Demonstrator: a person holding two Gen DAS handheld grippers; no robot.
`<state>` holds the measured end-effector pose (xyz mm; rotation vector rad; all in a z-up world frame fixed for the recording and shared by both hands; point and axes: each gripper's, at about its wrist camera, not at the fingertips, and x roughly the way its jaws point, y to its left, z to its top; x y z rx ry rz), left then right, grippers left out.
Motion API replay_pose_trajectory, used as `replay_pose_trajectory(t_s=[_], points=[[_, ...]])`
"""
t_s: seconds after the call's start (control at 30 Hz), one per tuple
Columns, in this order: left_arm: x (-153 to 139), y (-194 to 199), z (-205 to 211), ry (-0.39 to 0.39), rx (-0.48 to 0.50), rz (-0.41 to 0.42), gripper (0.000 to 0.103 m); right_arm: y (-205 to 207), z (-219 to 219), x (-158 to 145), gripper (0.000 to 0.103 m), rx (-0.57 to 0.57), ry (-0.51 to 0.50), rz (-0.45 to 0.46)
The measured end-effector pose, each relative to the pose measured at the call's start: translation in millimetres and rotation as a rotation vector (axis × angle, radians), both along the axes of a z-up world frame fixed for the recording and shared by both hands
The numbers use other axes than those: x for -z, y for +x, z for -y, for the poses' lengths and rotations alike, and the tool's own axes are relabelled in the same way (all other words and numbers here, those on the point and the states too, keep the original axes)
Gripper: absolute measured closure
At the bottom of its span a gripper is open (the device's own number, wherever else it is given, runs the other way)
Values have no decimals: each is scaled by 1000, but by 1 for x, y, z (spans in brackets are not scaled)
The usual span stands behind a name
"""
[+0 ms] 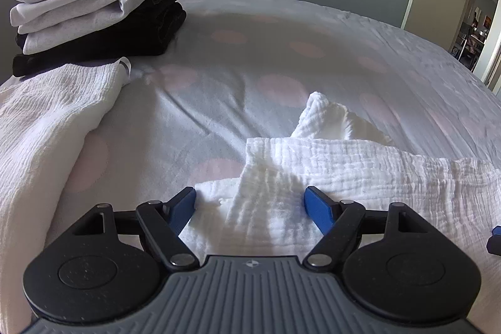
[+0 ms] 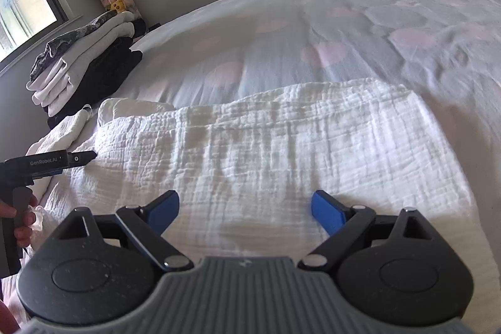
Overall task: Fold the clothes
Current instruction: 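Grasp a corner of the small white muslin with the left gripper, then raise the muslin corner with the left gripper while the right gripper grasps another corner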
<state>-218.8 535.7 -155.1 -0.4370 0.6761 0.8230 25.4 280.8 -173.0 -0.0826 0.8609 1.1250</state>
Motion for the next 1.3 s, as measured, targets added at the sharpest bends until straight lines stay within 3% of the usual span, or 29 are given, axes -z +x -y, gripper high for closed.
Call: replay_pose_trajectory(t_s=[0.03, 0.1, 0.13, 0.17, 0.2, 0.33, 0.47, 0.63, 0.7, 0.77, 0.87, 0.97, 1.03, 1.1, 1.3], points=[[0, 1, 1, 0, 15, 4, 27, 1, 0, 1, 9, 0, 1, -6], [-1, 3, 3, -8, 61, 25, 58, 1, 0, 2, 9, 1, 1, -12], [-3, 4, 6, 1, 79, 27, 64, 1, 0, 2, 9, 2, 1, -14], [-6, 7, 11, 28, 105, 22, 76, 2, 0, 2, 8, 2, 2, -16], [-9, 9, 16, 58, 130, 13, 79, 2, 0, 2, 9, 2, 2, -17], [-26, 15, 52, 235, 228, -86, 79, 3, 2, 3, 9, 3, 6, -27], [-37, 9, 82, 288, 321, -105, 79, 4, 2, 3, 9, 3, 9, -30], [-49, -1, 91, 234, 389, -36, 83, 4, 3, -2, 11, 2, 8, -23], [-53, -3, 92, 213, 411, -20, 83, 5, 6, -10, 26, -18, 18, -25], [-52, -4, 94, 182, 445, -9, 83, 5, 7, -21, 35, -49, 21, -18], [-42, 0, 88, 191, 389, -62, 82, 3, -3, -42, 36, -118, -11, 62], [-36, 0, 79, 246, 339, -79, 77, 0, -18, -64, 36, -173, -17, 149], [-33, 5, 75, 275, 324, -95, 66, -2, -29, -76, 36, -205, -18, 176], [-28, 10, 69, 284, 318, -111, 40, -4, -42, -86, 36, -244, -31, 200], [-14, 20, 51, 206, 305, -84, 39, -4, -107, -108, 33, -412, -105, 260]])
